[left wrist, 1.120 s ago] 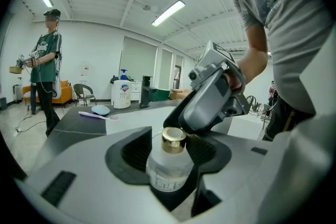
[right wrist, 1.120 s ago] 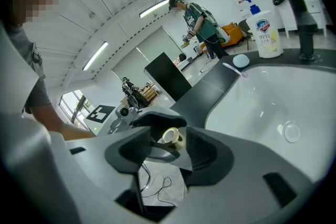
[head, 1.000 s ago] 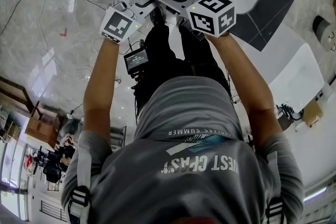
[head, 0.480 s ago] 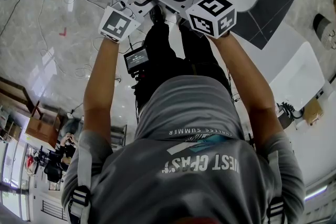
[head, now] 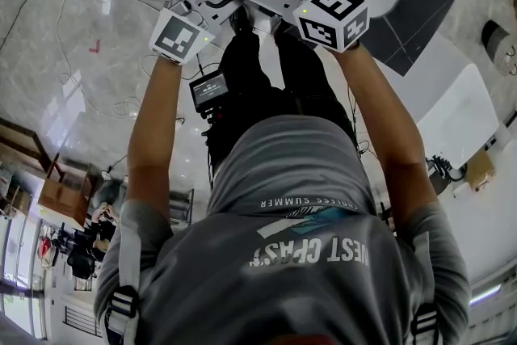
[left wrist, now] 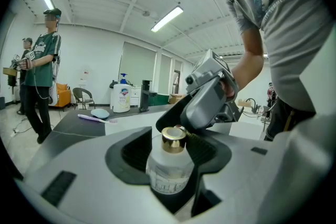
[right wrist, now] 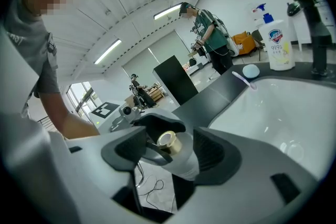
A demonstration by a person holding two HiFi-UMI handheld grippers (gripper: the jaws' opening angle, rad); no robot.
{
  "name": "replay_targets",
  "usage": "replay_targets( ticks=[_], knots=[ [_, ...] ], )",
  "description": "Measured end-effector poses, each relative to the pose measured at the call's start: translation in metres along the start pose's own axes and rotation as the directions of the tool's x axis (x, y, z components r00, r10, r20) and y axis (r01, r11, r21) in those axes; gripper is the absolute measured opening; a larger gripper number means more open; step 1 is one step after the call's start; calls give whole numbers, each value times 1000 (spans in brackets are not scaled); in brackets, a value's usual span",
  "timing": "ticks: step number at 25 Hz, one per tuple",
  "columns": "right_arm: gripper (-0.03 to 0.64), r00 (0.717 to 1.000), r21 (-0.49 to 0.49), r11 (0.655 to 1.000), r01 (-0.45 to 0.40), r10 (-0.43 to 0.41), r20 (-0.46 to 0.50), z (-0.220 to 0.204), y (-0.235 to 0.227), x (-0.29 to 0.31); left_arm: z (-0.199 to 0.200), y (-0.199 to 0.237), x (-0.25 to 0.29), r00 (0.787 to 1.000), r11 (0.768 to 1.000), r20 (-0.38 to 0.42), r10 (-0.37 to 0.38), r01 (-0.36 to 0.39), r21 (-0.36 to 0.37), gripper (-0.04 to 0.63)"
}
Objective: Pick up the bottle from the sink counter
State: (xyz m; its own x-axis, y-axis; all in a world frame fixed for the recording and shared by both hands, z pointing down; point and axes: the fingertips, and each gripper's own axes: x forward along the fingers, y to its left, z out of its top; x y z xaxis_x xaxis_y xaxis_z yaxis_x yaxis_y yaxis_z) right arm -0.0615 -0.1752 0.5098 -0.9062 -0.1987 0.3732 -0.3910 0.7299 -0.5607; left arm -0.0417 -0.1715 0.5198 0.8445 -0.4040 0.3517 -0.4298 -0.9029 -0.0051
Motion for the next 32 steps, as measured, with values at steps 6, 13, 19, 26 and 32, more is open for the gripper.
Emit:
replay_targets(
  ticks=[6, 13, 19, 26, 32],
  knots=[
    [257, 1000, -18, 1000, -25, 25, 11, -1, 3, 3, -2, -7, 1, 1000, 1000, -18, 2, -2, 21, 140],
    [221, 996, 25, 999, -42, 40, 74, 0, 7, 3, 0, -5, 1, 1000, 999, 5, 31, -31, 17, 138],
    [215, 994, 31, 999, -35, 32, 109, 2, 7, 4, 1, -2, -1, 998, 998, 0, 57, -57, 6, 138],
    [213, 990, 27, 999, -38, 34, 135, 6, 7, -1, 6, -1, 2, 998, 998, -2, 57, -57, 17, 138],
    [213, 987, 16, 999, -38, 35, 154, 14, 11, -7, 17, -1, 1, 999, 998, -5, 52, -52, 34, 138]
  ],
)
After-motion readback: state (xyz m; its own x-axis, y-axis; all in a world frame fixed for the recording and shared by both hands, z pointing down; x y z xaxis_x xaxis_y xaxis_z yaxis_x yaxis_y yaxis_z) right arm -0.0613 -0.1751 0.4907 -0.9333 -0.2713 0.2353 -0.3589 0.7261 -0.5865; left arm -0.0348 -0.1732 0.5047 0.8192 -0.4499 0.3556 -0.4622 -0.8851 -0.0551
